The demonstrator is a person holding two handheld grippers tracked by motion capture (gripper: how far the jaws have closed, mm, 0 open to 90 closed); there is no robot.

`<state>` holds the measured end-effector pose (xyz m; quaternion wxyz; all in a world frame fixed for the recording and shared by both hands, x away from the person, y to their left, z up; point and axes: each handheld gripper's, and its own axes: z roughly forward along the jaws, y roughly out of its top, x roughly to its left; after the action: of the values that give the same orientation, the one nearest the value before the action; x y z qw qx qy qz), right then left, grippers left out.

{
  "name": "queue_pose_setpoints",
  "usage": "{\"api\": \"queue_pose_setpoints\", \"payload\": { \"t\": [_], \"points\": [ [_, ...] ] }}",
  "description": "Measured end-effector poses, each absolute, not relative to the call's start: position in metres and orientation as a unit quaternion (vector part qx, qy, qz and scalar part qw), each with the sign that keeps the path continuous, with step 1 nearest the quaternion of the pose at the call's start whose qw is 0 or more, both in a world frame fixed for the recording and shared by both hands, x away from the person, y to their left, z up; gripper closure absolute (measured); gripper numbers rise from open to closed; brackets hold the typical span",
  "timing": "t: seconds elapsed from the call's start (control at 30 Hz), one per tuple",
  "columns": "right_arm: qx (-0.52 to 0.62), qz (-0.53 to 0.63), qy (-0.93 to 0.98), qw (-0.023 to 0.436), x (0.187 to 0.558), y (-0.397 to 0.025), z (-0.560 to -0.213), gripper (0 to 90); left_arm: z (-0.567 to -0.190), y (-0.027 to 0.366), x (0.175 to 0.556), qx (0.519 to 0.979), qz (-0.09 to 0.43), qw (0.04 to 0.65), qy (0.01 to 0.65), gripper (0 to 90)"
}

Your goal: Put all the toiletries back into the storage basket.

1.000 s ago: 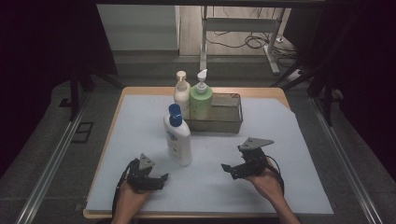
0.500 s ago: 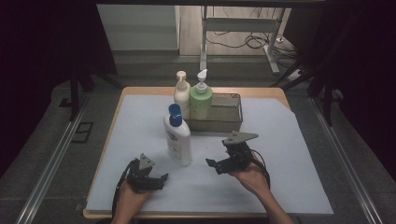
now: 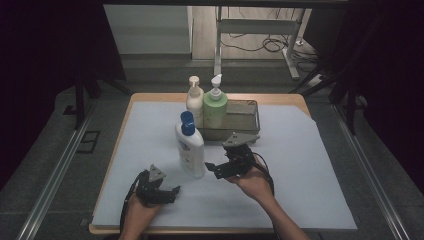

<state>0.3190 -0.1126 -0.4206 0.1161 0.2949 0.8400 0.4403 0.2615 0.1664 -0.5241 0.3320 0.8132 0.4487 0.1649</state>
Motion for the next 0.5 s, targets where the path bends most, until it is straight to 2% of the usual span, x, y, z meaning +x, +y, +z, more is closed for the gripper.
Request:
{"api": "queue_pose_setpoints", "payload": {
  "t": [0.5],
  "points": [
    [0.294, 0.432, 0.843, 0.13, 0.33, -0.068, -0.409, 15.9, -0.524, 0.166, 0.262, 0.813, 0.164, 0.332, 0.449, 12.1]
  ]
}}
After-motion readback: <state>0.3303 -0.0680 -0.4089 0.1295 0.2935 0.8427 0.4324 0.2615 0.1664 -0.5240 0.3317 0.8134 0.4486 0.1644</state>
